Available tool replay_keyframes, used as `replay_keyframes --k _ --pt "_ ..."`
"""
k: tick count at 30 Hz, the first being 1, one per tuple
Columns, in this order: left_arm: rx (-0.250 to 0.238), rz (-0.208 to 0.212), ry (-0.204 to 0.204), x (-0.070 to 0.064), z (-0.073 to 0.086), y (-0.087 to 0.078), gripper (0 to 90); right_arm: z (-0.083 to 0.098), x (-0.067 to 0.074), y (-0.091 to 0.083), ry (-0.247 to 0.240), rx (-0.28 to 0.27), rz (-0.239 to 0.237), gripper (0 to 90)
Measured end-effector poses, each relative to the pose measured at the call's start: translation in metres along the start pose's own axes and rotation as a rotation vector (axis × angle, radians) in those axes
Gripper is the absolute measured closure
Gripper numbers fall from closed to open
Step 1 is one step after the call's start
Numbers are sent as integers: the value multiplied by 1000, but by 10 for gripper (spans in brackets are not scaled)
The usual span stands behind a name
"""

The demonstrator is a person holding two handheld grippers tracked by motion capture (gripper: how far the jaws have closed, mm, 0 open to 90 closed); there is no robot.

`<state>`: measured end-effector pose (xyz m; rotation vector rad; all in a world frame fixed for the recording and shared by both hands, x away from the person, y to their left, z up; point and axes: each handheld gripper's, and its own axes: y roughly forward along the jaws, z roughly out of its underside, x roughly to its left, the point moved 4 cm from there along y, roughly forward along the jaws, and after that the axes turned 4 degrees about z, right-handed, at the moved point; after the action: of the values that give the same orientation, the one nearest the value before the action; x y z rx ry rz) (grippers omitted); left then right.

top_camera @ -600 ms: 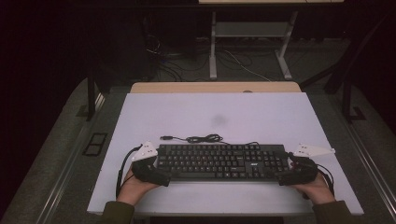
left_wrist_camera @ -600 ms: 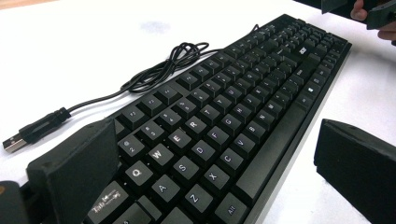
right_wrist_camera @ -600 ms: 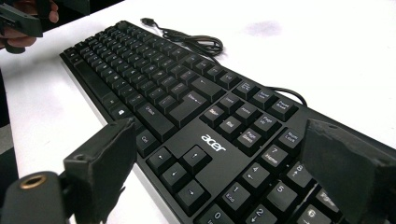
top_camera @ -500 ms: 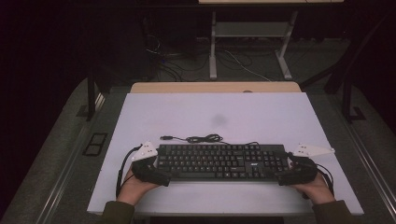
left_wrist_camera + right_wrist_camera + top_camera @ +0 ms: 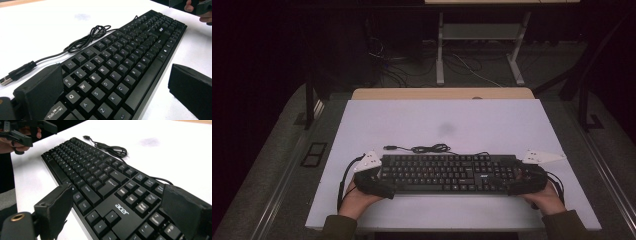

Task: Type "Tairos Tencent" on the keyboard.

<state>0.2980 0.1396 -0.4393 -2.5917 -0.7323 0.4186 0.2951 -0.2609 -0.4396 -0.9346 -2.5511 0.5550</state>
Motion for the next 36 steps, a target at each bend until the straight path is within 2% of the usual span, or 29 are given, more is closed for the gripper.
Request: replay_keyframes --k 10,36 --pt "0 14 1 0 1 1 0 -8 4 7 2 -1 -12 106" --pt "-5 11 0 -3 0 1 0 -20 13 24 14 -3 -68 106"
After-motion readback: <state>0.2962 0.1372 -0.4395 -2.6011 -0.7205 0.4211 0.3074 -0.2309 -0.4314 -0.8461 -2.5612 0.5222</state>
